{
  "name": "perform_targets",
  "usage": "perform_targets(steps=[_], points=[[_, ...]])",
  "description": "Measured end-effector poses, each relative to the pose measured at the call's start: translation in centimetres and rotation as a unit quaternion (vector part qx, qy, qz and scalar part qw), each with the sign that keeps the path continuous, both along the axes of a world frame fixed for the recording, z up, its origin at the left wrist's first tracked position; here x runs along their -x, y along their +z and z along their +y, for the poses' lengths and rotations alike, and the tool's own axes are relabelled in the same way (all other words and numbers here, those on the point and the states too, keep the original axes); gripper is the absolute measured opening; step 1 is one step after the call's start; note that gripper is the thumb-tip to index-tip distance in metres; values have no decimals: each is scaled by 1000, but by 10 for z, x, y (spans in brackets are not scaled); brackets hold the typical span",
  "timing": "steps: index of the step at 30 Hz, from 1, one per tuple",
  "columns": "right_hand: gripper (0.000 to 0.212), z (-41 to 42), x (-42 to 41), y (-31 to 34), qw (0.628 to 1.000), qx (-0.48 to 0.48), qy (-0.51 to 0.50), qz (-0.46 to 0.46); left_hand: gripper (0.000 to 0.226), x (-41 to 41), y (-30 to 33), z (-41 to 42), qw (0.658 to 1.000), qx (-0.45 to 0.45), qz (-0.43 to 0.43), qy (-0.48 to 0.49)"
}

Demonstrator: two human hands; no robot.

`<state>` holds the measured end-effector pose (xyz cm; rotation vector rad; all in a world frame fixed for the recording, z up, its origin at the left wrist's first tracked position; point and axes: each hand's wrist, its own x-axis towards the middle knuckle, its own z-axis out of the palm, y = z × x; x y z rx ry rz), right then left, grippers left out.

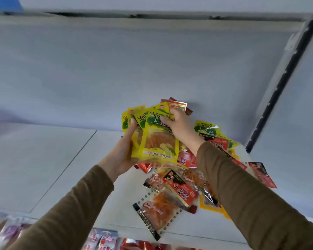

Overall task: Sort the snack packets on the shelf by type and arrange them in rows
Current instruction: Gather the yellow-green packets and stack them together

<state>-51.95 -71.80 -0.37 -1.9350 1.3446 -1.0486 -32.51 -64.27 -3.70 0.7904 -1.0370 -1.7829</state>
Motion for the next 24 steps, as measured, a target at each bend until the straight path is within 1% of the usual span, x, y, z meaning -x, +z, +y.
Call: perform_targets(steps=[2, 4, 6, 7, 8, 10, 12, 13, 15, 18, 21, 24], points=[[54, 3, -11, -2, 998, 49, -14, 48, 79, -6, -1, 4, 1000, 6, -24, -3], [51, 8, -23, -3, 994, 82, -11, 66, 78, -8, -1, 8, 998, 2, -54, 6], [43, 12, -33, -4, 995, 89, -2, 52, 76, -9, -5, 11, 996, -12, -69, 51], [33, 13, -36, -5, 996, 86, 3, 37, 76, -10, -7, 12, 994, -17, -70, 83], [24, 12, -39, -7, 996, 81, 6, 20, 74, -12, -8, 15, 992, -16, -68, 106], [25, 12, -46, -11, 999, 48, 13, -17, 68, -16, -9, 21, 991, -11, -51, 125], [23, 15, -57, -12, 997, -15, 29, -65, 60, -26, -10, 27, 990, -14, -32, 135], [26, 16, -64, -12, 994, -53, 42, -91, 59, -33, -10, 31, 989, -20, -31, 141], [34, 18, -82, -8, 978, -142, 74, -133, 61, -51, -12, 37, 987, -36, -38, 153], [50, 23, -115, -1, 942, -252, 146, -167, 64, -92, -13, 49, 984, -56, -24, 168], [79, 35, -158, 0, 932, -266, 196, -151, 58, -144, -15, 60, 981, -69, -4, 183], [109, 49, -218, -10, 932, -274, 180, -152, 61, -206, -19, 73, 977, -62, -12, 202]])
